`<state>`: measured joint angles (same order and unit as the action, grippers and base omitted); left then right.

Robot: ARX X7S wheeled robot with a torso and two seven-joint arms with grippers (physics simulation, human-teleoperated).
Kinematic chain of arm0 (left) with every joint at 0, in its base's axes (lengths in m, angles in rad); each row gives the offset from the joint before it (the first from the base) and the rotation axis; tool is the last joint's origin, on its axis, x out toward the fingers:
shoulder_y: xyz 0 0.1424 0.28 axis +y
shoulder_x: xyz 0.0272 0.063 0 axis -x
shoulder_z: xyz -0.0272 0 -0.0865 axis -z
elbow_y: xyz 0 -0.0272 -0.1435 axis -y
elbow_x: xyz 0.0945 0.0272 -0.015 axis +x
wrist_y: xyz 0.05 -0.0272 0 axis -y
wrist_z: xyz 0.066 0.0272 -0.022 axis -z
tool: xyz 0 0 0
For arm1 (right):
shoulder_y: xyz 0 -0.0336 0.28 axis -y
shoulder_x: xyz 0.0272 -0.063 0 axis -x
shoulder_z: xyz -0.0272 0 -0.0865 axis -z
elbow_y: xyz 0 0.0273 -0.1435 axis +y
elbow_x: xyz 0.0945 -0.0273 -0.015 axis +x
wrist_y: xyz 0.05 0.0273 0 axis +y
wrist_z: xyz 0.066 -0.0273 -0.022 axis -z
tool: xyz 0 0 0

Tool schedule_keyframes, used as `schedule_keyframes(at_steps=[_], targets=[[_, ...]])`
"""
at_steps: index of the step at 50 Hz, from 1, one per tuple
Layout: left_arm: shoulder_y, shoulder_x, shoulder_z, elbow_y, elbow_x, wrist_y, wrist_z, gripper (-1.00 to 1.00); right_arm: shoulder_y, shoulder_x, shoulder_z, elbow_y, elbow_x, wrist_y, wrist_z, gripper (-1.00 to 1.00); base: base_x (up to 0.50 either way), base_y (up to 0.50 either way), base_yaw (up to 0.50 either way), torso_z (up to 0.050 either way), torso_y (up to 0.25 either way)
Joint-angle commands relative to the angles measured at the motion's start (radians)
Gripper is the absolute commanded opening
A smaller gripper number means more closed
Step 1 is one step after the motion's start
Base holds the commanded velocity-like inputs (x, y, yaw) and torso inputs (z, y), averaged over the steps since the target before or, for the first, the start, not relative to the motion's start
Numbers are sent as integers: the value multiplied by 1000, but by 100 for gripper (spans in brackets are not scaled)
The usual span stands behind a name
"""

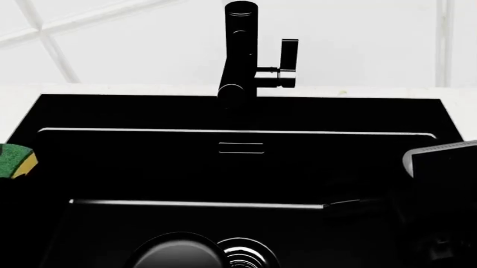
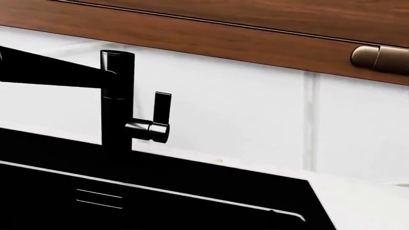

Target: Pick the pan and sponge and place them into the sink. Then turn on the water.

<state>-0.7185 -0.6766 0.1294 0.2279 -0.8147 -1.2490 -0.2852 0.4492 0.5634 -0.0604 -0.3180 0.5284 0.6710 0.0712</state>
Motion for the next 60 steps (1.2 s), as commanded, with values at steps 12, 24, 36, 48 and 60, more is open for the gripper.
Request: schedule_keyframes(at_steps=[12, 24, 36, 48, 60], targets=[[-180, 100, 289, -85, 50, 43, 149, -100, 0, 9, 5, -18, 12, 12, 6, 100, 0, 0, 0, 0, 0], [-179, 145, 392, -115, 76, 79, 205, -100, -18, 12, 13, -26, 14, 3, 9, 100, 0, 0, 0, 0, 0], [-202, 208, 529, -211, 153, 156, 272, -100, -30, 19, 21, -35, 22, 5, 12, 100, 0, 0, 0, 0, 0], [-228, 280, 636, -386, 217, 245, 366, -100, -31, 17, 17, -26, 21, 0, 11, 100, 0, 0, 0, 0, 0], [-210, 321, 688, -495, 248, 310, 413, -100, -40, 12, 14, 2, 16, -25, -2, 100, 0, 0, 0, 0, 0]])
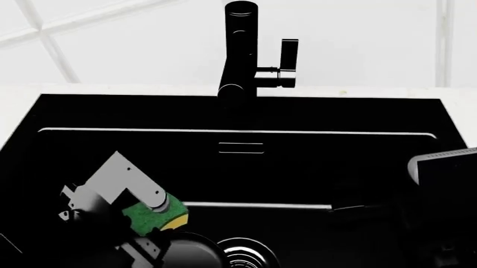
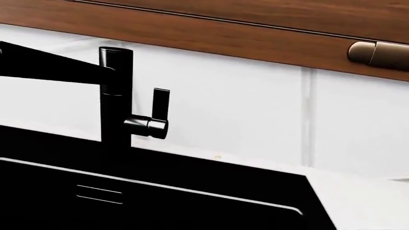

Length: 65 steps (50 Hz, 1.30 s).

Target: Pick the pan and sponge and place them into the sink. Then turn on the water.

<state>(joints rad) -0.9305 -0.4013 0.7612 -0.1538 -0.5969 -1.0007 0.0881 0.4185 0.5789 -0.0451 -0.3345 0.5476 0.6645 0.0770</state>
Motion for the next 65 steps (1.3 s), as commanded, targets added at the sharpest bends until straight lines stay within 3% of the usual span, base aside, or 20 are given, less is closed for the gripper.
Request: schedule_keyframes(at_steps=[1, 34, 35, 47, 65], targets=[[2, 51, 56, -124, 30, 67, 43, -100, -11, -5, 0, 20, -3, -21, -7, 100, 0, 0, 0, 0, 0], [13, 131, 110, -370, 68, 188, 132, -100, -30, -7, -5, 36, 0, -41, -15, 100, 0, 0, 0, 0, 0], [17, 121, 114, -353, 65, 183, 140, 100, -32, -9, -6, 41, -1, -45, -16, 100, 0, 0, 0, 0, 0], [5, 124, 54, -358, 31, 180, 107, 100, -26, -11, -7, 39, 6, -39, -14, 100, 0, 0, 0, 0, 0], [26, 6, -112, -54, -58, 139, -50, 100, -4, -8, 1, 19, 18, -18, 6, 100, 0, 0, 0, 0, 0]])
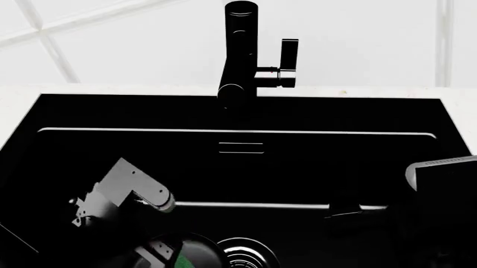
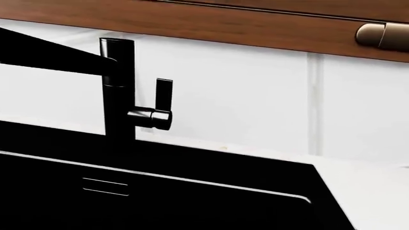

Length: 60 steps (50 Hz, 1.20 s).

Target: Pick the pan and sponge and place them into the sink. Then turn on the water.

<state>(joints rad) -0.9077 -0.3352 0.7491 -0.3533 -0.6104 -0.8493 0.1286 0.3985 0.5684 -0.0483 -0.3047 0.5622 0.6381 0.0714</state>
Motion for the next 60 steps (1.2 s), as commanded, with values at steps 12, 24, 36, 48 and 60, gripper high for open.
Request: schedule_keyframes(at_steps=[12, 24, 36, 48, 60], targets=[[1, -94, -215, 227, -33, 44, -228, 100, 63, -27, 3, 30, 2, 7, 28, 100, 0, 0, 0, 0, 0], [31, -81, -284, 271, 24, 152, -370, 100, 149, -93, 11, 122, -8, -20, 65, 100, 0, 0, 0, 0, 0], [88, -124, -331, 355, 6, 129, -442, 100, 164, -74, -10, 135, -30, -7, 68, 100, 0, 0, 0, 0, 0], [85, -124, -346, 361, -6, 129, -449, 100, 158, -69, -7, 138, -21, -2, 66, 100, 103, -17, 0, 0, 0], [97, -137, -360, 374, -22, 125, -451, 100, 157, -63, -15, 136, -22, 2, 65, 100, 238, -138, 0, 0, 0]])
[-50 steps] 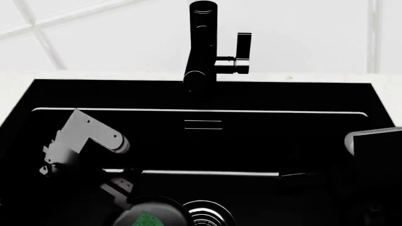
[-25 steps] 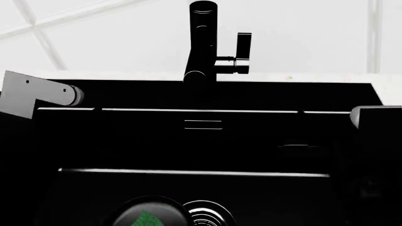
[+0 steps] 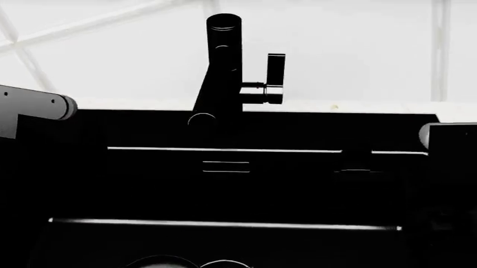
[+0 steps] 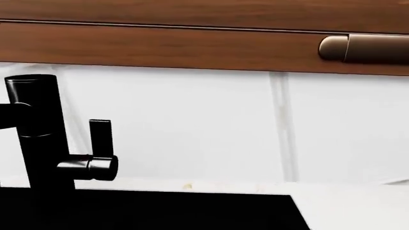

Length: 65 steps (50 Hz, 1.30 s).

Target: Pick the pan and sponge and place them into the sink. Then turn on the water.

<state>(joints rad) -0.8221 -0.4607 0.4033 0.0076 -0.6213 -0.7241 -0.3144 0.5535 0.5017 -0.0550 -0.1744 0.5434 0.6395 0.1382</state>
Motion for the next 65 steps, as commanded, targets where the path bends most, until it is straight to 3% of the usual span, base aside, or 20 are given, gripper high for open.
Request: schedule_keyframes(at_steps=[1, 23, 34, 46, 52, 58, 65], targets=[[12, -9, -17, 8, -13, 2, -6, 100, 2, 3, -12, 5, -6, 2, 0, 100, 297, 0, 0, 0, 0], [22, -18, -20, 6, -20, 12, 4, 100, 30, -22, -28, 16, 14, 17, -4, 100, 197, 0, 0, 0, 0], [-12, -31, 7, 17, -32, -53, 15, 100, 271, -105, -166, 136, -36, 85, -14, 100, 0, 0, 0, 0, 0], [-36, -22, -32, 9, -43, -10, 20, 100, 393, -213, -239, 490, -116, -95, -100, 100, 0, 0, 0, 0, 0], [-176, 14, -5, -119, -15, -39, 43, 100, 462, -252, -266, 640, -146, -159, -137, 100, 0, 0, 0, 0, 0], [-227, 21, -13, -206, -6, -27, 64, 100, 541, -295, -285, 821, -175, -244, -177, 100, 0, 0, 0, 0, 0], [-215, 10, -24, -195, -25, -45, 65, 100, 661, -361, -306, 1174, -222, -432, -245, 100, 0, 0, 0, 0, 0]])
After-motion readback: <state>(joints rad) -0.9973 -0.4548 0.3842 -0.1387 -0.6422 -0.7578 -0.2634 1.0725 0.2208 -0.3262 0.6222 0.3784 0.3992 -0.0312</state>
